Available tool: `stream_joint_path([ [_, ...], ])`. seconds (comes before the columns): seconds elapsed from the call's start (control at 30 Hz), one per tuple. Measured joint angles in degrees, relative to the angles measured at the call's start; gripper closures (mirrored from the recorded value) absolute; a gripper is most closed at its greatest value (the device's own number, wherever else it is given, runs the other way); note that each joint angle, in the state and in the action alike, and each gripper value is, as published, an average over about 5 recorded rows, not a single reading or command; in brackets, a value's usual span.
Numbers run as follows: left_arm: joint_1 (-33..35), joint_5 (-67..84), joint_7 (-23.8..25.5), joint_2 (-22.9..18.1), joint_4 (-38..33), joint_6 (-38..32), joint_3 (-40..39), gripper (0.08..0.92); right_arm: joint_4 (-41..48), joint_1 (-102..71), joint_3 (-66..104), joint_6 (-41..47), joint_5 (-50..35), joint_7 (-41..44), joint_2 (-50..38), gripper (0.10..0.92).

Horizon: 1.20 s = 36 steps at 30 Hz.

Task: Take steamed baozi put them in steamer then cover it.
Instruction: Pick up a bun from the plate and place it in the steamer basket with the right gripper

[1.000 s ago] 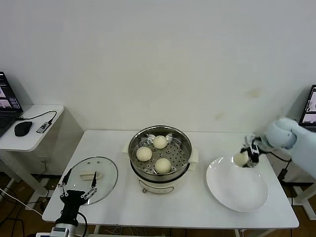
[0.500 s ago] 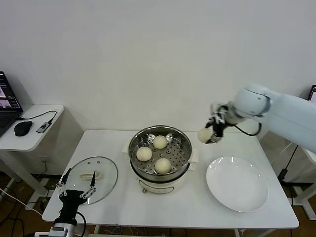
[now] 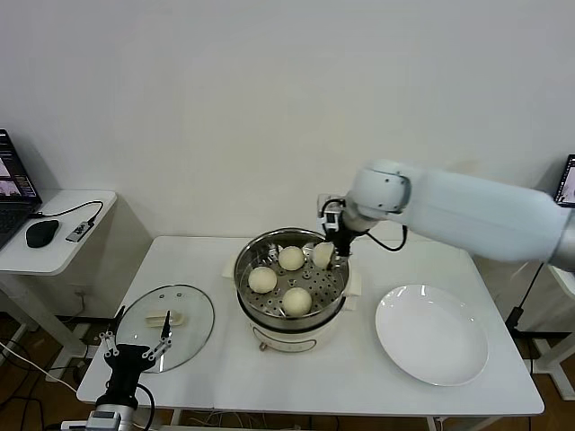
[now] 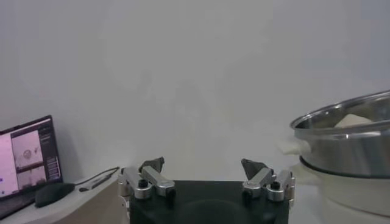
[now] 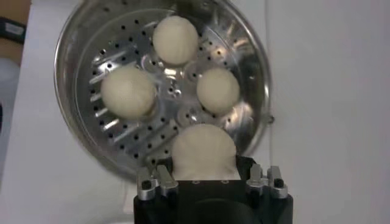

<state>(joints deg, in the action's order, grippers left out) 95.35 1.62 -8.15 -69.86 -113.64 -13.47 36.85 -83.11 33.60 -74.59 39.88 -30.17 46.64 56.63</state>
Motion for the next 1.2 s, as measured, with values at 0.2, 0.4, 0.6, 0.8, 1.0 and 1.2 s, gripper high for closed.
stream_joint_path([
  [0.2,0.1,0.0,0.0,0.2,-0.2,0.0,0.2,0.177,2.0,-2.1,-0.2,0.7,0.5,-0.6,1.9,0.382],
  [0.4,0.1,0.0,0.0,0.2,-0.1,-0.2,0.4,0.177,3.6,-4.2,-0.3,1.2,1.6,-0.9,3.3,0.381],
  [0.6,0.3,0.0,0.0,0.1,0.0,-0.5,0.5,0.177,4.6,-5.7,-0.3,1.4,2.7,-1.1,4.1,0.381],
  [0.8,0.4,-0.1,-0.1,-0.1,0.0,-0.7,0.6,0.177,5.4,-7.1,0.1,1.5,4.3,-1.5,4.2,0.381],
  [1.0,0.5,-0.2,-0.1,-0.1,-0.1,-0.7,0.7,0.177,5.2,-7.6,0.9,1.6,4.6,-1.8,3.8,0.345],
  [1.2,0.4,-0.2,-0.1,-0.1,0.0,-0.7,0.7,0.177,3.4,-6.9,2.2,1.7,4.1,-2.2,2.5,0.215],
])
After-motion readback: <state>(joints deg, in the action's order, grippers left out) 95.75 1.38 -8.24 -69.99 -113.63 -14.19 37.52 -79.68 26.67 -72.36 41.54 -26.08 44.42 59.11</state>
